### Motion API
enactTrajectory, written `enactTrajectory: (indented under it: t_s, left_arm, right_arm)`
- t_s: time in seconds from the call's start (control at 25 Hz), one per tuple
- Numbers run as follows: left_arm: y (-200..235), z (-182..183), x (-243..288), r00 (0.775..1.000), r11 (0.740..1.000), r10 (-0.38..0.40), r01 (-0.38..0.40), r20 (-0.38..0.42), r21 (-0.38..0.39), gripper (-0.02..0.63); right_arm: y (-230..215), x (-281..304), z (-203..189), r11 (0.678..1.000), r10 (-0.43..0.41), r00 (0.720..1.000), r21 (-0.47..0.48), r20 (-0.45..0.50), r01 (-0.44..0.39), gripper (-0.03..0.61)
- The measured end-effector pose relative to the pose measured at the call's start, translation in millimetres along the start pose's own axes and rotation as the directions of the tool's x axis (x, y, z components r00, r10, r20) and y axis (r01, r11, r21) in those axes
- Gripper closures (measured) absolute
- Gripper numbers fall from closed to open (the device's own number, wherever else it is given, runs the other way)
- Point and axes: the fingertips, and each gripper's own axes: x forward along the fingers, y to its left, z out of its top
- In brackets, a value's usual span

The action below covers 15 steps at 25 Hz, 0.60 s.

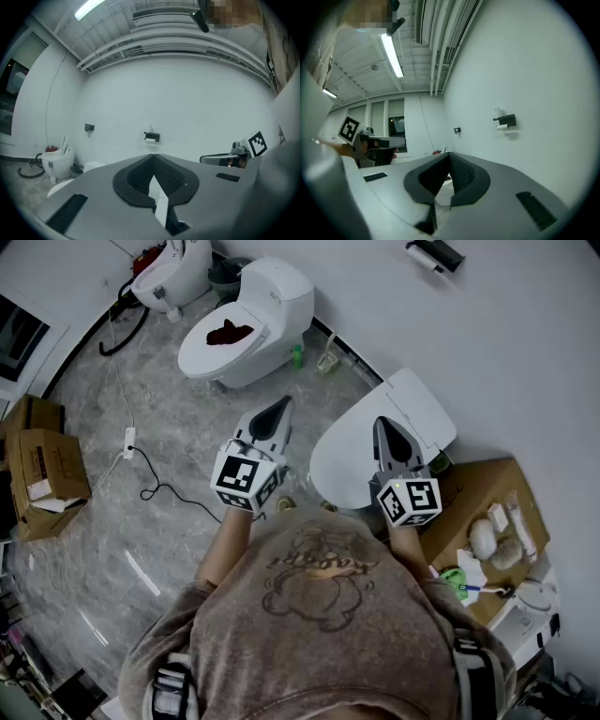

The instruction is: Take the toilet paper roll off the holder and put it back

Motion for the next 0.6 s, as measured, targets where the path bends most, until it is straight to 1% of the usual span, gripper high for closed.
enactTrajectory:
  t_s: [0.16, 0.32, 0.6]
  left_arm:
    - [10.1, 2.8, -1.7, 1.000, 1.000, -0.006, 0.006, 0.010, 0.003, 0.604]
    - [28.1, 2.2, -9.9, 1.000, 1.000, -0.007, 0.006, 0.011, 0.015, 0.604]
    - [65.3, -6.8, -21.7, 1.000, 0.999, -0.015, 0.015, -0.006, 0.029, 0.604]
  right_arm:
    - [9.7, 10.8, 0.4, 1.000, 0.008, 1.000, 0.005, 0.007, -0.008, 0.580]
    - [25.1, 24.1, -6.7, 1.000, 0.017, 1.000, 0.013, -0.005, -0.017, 0.581]
    - [56.7, 54.4, -18.1, 0.999, 0.032, 0.999, 0.010, -0.002, -0.032, 0.581]
